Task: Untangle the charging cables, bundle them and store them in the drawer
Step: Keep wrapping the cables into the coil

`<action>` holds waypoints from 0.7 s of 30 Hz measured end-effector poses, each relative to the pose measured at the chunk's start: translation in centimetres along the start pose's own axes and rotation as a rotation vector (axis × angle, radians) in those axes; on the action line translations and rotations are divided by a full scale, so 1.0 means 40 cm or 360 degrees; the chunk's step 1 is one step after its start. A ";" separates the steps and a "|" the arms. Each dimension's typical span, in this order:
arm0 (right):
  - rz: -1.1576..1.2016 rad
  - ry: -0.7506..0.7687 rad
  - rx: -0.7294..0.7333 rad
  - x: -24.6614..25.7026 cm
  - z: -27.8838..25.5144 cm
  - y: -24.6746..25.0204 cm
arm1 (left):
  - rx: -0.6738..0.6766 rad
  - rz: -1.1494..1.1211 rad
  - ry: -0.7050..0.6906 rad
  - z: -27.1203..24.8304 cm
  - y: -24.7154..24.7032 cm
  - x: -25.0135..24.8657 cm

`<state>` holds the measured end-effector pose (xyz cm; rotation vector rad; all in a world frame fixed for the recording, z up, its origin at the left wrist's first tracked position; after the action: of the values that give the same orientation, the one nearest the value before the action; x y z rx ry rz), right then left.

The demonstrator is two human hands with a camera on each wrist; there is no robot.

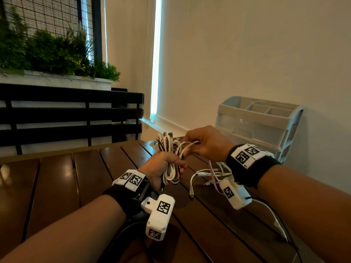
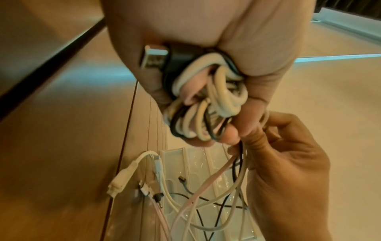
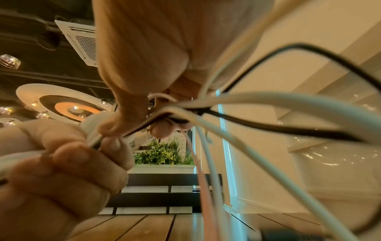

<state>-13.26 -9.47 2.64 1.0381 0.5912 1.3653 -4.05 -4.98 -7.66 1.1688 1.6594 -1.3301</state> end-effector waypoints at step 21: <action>-0.0901 -0.0530 0.0568 -0.132 -0.057 -0.008 | 0.0031 -0.0387 -0.0092 0.019 0.018 -0.009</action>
<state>-15.94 -13.96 0.17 1.2307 0.8167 0.5869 -3.27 -5.74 -7.73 0.9525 1.7932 -1.5166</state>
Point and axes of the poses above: each hand's wrist, its own z-axis towards the middle knuckle, its own y-axis out of the back of the hand, x = y × z, the point moved 7 cm from there along z, towards the middle knuckle, and after that the axes turned 9 degrees about y, right-handed, at the moved point
